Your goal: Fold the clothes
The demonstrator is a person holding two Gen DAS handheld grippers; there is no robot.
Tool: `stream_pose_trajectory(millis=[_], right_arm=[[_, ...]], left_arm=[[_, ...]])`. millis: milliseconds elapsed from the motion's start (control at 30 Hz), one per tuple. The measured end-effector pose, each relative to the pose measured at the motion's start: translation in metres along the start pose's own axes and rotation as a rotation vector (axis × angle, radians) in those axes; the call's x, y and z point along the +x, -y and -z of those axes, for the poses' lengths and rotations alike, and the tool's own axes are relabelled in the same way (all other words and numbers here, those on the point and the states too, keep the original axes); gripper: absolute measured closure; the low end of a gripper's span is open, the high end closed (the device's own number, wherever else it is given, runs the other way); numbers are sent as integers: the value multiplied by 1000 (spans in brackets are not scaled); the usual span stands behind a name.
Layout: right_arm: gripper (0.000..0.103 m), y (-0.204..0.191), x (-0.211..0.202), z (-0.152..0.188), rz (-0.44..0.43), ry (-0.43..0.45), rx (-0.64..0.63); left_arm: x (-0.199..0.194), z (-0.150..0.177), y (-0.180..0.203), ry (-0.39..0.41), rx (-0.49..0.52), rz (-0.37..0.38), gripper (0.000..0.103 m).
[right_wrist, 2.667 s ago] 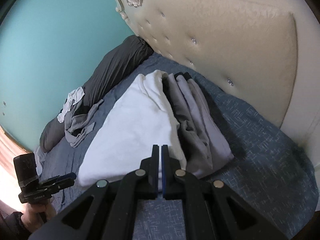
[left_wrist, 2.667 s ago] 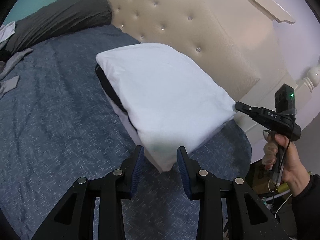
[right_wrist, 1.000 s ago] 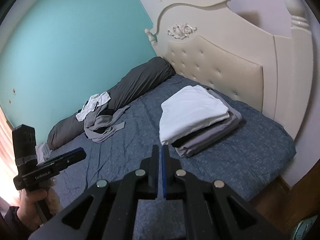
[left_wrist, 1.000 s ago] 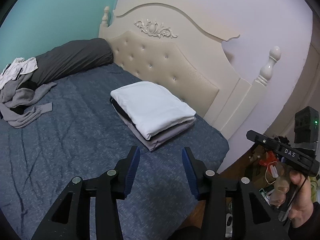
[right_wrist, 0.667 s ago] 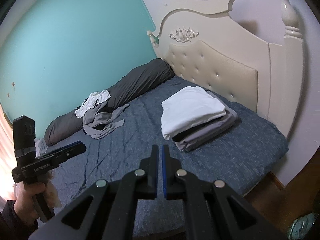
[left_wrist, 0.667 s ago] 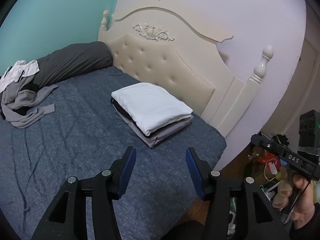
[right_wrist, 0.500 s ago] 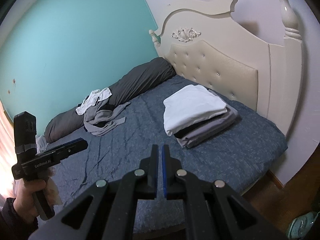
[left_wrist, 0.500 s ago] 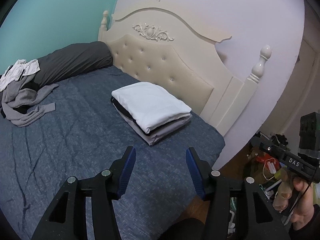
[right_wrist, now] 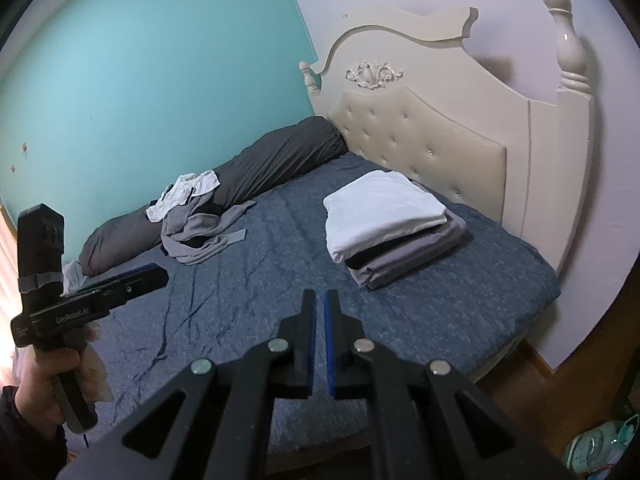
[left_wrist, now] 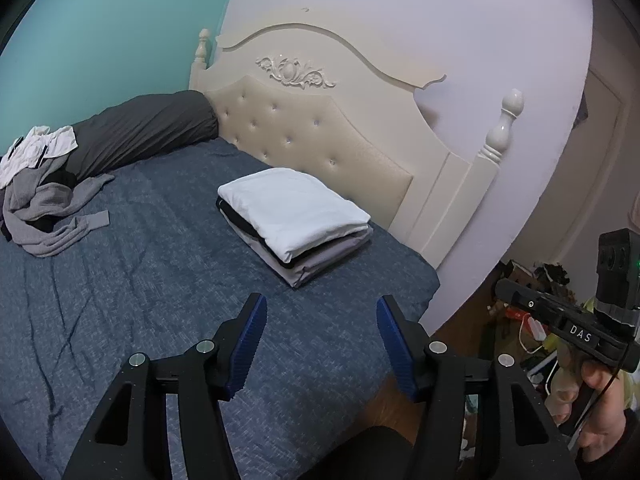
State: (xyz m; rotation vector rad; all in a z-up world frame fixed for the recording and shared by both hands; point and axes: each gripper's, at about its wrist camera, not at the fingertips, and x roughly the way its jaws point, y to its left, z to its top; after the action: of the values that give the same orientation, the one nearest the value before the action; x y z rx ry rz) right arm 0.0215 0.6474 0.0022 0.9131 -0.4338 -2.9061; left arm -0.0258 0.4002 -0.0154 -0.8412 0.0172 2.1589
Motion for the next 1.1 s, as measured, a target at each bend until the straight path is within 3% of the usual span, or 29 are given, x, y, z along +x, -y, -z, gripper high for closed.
stream_pose_trajectory(millis=[67,167,633,767,933,1000,1100], right_arm=[[96,-1,-2,4,3,4,11],[77,-5,-4,10,17,9,11],[76,-21,-13,26,70,13,-23],[59,-22,-15,28,93,20,-20],[56,-23,-17,32,118,25,-20],[45,-23,-17,33,128,27,-22],[41,-25,-15,36,138,24,-25]], left_arm=[[-3,1,0,3,4,-3,37],[-6,3,1,2,10,-6,36],[-13,17,3,-8,38,-35,30],[-15,21,2,-3,30,-37,29],[-19,24,2,5,28,-47,24],[-21,25,3,8,29,-48,21],[-23,26,3,15,29,-51,15]])
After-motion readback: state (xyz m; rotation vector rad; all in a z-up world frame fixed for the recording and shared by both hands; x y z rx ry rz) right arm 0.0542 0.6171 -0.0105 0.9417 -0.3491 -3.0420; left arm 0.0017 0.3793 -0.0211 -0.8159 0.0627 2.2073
